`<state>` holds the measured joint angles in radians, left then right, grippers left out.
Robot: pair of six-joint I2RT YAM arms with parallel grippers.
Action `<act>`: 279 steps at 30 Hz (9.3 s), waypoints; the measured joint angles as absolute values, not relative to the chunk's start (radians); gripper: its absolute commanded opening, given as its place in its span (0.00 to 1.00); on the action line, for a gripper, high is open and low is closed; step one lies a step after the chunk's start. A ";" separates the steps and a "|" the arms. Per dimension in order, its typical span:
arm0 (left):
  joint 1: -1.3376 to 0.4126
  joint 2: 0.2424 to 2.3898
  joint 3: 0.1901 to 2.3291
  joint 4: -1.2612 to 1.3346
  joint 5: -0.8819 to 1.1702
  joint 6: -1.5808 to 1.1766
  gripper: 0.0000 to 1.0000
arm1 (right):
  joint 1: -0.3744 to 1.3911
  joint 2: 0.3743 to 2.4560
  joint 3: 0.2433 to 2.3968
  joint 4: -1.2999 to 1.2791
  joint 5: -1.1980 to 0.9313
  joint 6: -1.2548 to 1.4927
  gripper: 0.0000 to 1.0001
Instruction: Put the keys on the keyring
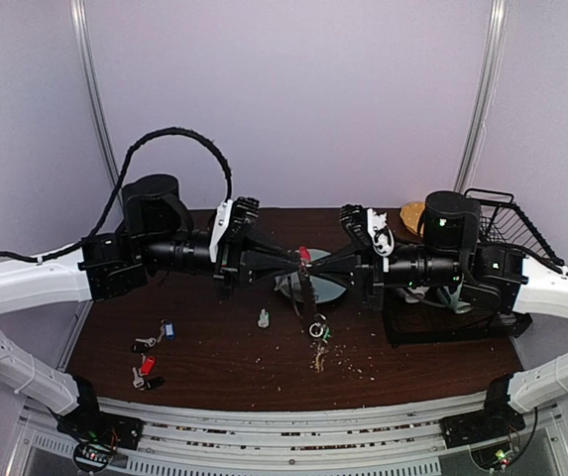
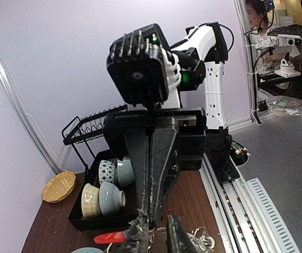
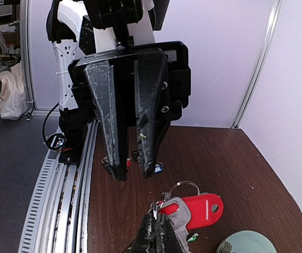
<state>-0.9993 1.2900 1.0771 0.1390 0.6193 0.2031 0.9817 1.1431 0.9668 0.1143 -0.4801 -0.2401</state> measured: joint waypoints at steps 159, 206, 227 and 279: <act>-0.955 1.403 1.130 -0.202 0.756 0.624 0.13 | 0.873 1.316 1.112 -0.112 -0.947 -0.384 0.00; -1.031 1.217 0.787 0.385 0.383 0.472 0.76 | 0.919 1.267 0.712 0.843 -0.629 0.334 0.00; -1.031 1.316 1.036 0.234 0.355 0.154 0.15 | 0.918 1.277 0.712 0.795 -0.536 0.245 0.00; -0.989 1.414 1.123 -0.074 0.353 0.167 0.00 | 0.908 1.278 0.754 0.549 -0.506 0.035 0.07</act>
<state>-0.9894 1.4143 1.1229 -0.0738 0.3534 0.1669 0.9077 1.2778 0.7544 0.5488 -0.5056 0.0349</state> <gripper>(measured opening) 0.006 0.024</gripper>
